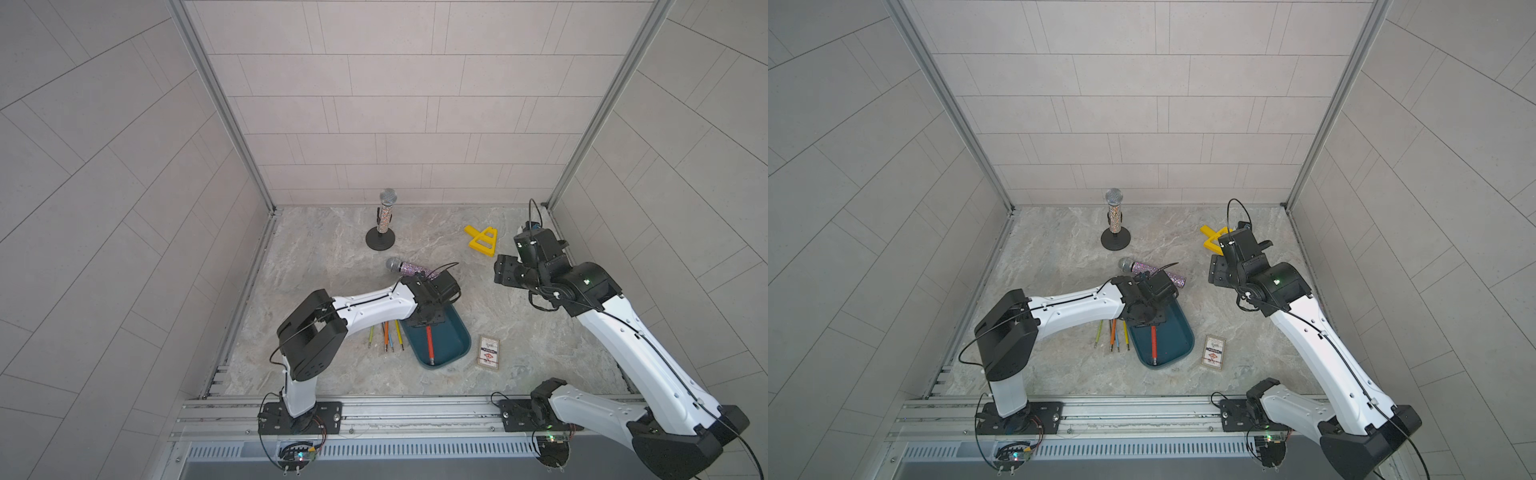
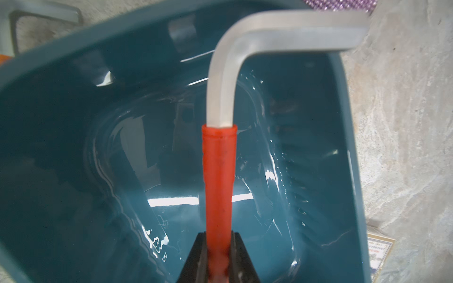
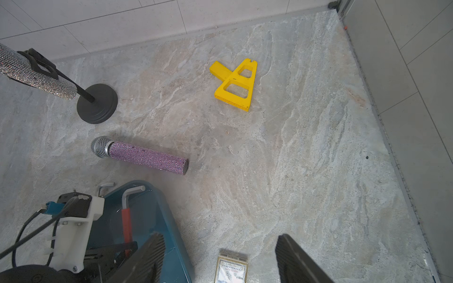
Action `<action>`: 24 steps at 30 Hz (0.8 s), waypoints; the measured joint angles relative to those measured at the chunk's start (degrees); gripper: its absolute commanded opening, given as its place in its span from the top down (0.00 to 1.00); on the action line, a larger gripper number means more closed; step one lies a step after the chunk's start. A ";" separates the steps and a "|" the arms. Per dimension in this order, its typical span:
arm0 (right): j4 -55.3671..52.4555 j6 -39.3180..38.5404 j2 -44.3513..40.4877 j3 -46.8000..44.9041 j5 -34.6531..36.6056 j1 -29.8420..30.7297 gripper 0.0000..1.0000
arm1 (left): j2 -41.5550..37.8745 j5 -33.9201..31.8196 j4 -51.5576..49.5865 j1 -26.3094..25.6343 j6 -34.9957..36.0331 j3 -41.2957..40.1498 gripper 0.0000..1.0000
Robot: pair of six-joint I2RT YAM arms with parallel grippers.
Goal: Put the hex key on the desktop into the storage box
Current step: Place the Allen key in the storage box, then pick up the Allen key from the center of the board.
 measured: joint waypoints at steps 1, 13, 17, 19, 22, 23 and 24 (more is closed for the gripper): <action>0.00 0.00 0.04 0.00 -0.02 0.00 0.23 | 0.24 0.20 0.00 0.00 0.04 0.00 1.00; 0.11 0.00 0.57 -0.24 -0.17 0.00 0.23 | 3.34 1.53 0.02 0.04 0.66 0.00 0.74; 0.09 -0.02 0.55 -0.90 -0.22 0.00 0.22 | 3.34 1.60 0.00 0.11 1.40 0.44 0.58; 0.07 -0.02 0.55 -1.01 -0.22 0.00 0.22 | 3.10 1.40 -0.02 0.11 1.77 1.05 0.55; 0.09 -0.02 0.57 -1.01 -0.22 0.00 0.22 | 1.25 0.59 -0.48 0.11 2.21 2.01 0.55; 0.09 -0.02 0.55 -1.01 -0.22 0.00 0.22 | 0.13 0.07 -0.74 0.11 2.47 2.51 0.55; 0.09 -0.02 0.55 -1.01 -0.22 0.00 0.22 | -1.18 -0.57 -1.29 0.11 2.67 3.10 0.56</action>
